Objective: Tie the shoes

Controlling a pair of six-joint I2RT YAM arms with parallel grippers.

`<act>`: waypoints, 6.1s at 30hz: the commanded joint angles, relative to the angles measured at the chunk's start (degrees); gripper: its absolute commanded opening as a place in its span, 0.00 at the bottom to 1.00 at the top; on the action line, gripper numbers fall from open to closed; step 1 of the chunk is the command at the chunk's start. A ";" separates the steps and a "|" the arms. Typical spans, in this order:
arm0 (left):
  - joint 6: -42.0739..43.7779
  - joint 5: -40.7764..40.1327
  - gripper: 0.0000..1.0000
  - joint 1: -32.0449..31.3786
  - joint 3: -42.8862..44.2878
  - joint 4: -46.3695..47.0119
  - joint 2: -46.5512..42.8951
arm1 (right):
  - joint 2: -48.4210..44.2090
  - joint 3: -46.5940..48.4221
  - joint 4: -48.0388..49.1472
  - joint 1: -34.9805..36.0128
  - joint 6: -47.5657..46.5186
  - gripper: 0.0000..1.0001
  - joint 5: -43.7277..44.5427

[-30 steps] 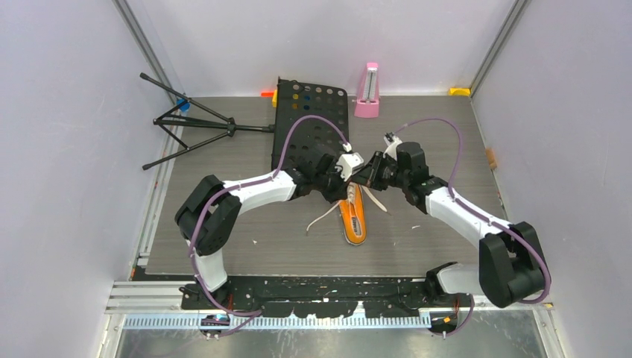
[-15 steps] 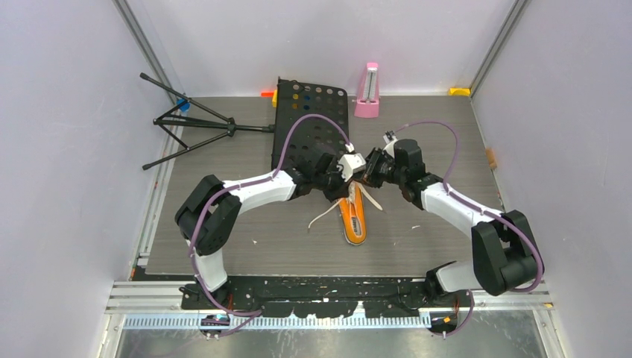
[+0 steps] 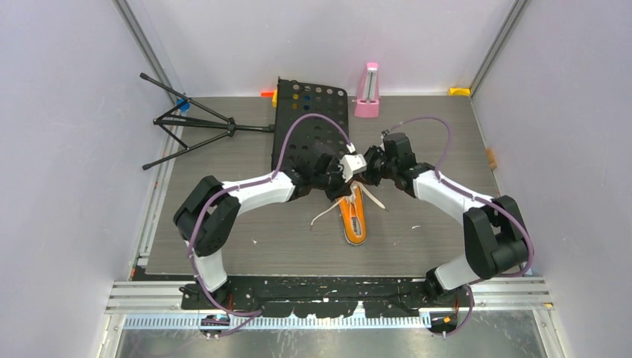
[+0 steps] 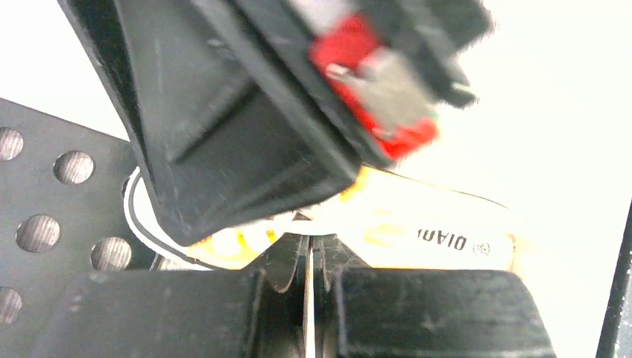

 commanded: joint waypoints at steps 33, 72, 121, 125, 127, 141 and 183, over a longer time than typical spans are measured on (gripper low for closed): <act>-3.03 -0.25 0.00 -0.08 -13.32 23.53 -8.39 | 9.22 10.17 -26.86 -2.40 -14.78 0.45 0.85; -3.52 2.57 0.00 -0.07 -13.56 21.44 -8.39 | -15.82 -10.53 18.19 -8.50 -48.14 0.68 -27.18; -2.00 3.22 0.00 -0.06 -11.59 16.83 -9.04 | -5.50 -3.55 -1.62 -1.70 -85.44 0.62 -27.46; -2.04 3.48 0.00 -0.07 -11.72 17.16 -9.13 | -4.76 -3.00 -1.92 -1.70 -85.65 0.41 -27.78; -2.06 3.58 0.00 -0.05 -11.76 17.27 -9.19 | -4.40 -2.60 -2.30 -1.70 -85.72 0.29 -28.35; -1.63 2.87 0.00 -0.04 -11.89 16.75 -9.13 | -5.91 -1.15 -9.57 -2.22 -87.71 0.37 -28.06; -5.57 -2.61 0.19 -0.05 -14.19 17.97 -10.94 | -1.93 0.34 -6.00 -5.34 -80.47 0.00 -37.07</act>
